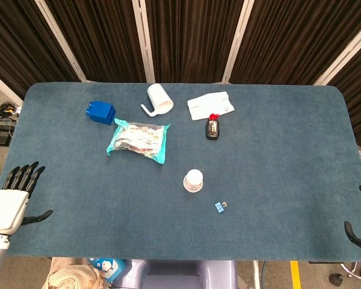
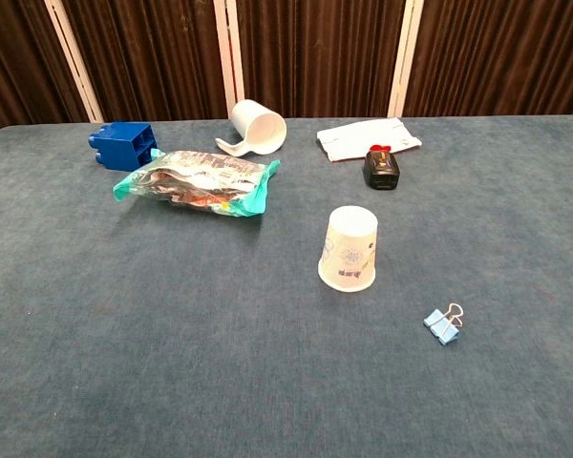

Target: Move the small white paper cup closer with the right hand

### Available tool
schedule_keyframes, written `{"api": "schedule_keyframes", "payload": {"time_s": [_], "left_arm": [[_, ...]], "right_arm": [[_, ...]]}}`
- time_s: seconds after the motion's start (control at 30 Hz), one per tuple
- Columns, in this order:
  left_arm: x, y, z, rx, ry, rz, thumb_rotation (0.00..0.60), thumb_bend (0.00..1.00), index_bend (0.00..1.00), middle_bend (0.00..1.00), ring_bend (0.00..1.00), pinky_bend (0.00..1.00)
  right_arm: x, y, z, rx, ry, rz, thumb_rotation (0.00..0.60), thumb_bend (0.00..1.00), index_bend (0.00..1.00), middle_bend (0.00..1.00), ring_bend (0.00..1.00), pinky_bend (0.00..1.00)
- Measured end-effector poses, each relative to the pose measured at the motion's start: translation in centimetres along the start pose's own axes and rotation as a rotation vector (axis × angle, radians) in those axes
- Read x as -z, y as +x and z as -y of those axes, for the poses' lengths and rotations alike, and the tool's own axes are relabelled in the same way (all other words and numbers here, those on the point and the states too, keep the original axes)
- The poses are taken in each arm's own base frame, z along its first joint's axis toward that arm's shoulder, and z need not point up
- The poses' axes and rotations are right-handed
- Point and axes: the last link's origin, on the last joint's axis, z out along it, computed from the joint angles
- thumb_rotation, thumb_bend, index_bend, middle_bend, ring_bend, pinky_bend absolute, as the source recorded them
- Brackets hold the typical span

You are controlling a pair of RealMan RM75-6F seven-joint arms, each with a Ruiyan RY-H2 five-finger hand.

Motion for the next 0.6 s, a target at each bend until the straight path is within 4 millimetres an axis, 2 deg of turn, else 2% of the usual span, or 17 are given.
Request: {"api": "schedule_keyframes", "payload": {"time_s": [0.37,0.6], "left_arm": [[-0.24,-0.08,-0.05,0.025,0.0,0.01,0.6,0.04,0.0,0.0,0.0,0.04],[-0.29,-0.2,-0.02,0.015,-0.006,0.025,0.6,0.04,0.0,0.0,0.0,0.04]], "right_arm": [[-0.09,-0.16,0.41,-0.004,0.031,0.008,0.6,0.36,0.0,0.0,0.0,0.14],[-0.84,0.17,0.85,0.006,0.078,-0.001,0.6,0.36,0.0,0.0,0.0,0.14]]}}
